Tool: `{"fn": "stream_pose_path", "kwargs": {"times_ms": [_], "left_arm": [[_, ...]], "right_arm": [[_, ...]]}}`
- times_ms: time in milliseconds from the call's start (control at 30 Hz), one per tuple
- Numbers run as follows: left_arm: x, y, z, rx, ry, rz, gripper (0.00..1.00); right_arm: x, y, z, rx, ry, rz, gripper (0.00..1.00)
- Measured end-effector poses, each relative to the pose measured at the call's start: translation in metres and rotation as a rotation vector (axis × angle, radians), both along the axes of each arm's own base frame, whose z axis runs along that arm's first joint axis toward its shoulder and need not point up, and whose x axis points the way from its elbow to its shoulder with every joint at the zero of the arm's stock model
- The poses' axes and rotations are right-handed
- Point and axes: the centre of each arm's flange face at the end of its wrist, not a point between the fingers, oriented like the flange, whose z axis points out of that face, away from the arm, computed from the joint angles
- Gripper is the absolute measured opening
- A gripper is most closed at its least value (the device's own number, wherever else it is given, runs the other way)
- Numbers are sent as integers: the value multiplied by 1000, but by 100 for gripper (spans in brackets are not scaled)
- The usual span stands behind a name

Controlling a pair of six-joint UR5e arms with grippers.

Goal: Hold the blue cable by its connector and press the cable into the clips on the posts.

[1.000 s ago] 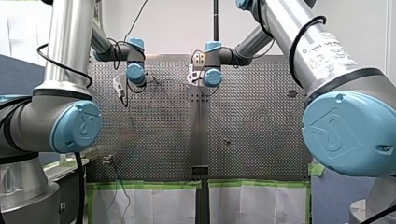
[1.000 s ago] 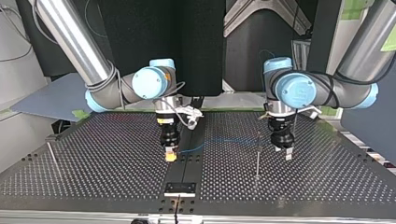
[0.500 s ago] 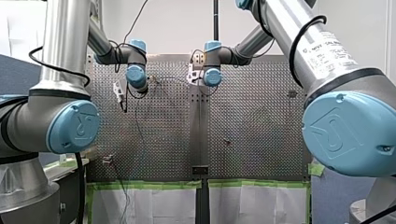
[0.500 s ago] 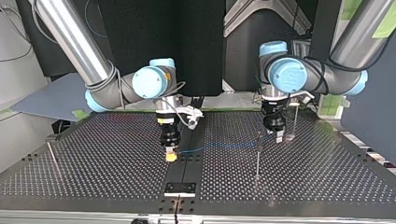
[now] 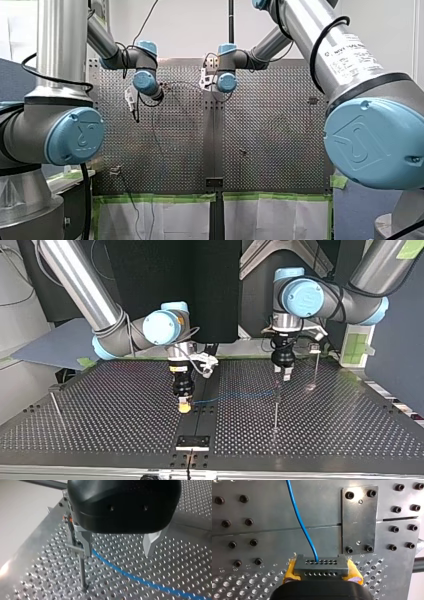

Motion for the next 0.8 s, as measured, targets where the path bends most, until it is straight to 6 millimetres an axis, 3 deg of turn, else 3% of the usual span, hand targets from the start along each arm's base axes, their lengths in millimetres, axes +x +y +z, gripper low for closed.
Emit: {"fn": "stream_pose_path", "kwargs": {"times_ms": [400, 800], "left_arm": [[-20, -3, 33, -41, -60, -1, 100], [-19, 3, 37, 51, -65, 14, 100]], "right_arm": [[0, 1, -1, 12, -8, 3, 0], [0, 1, -2, 18, -5, 3, 0]]}}
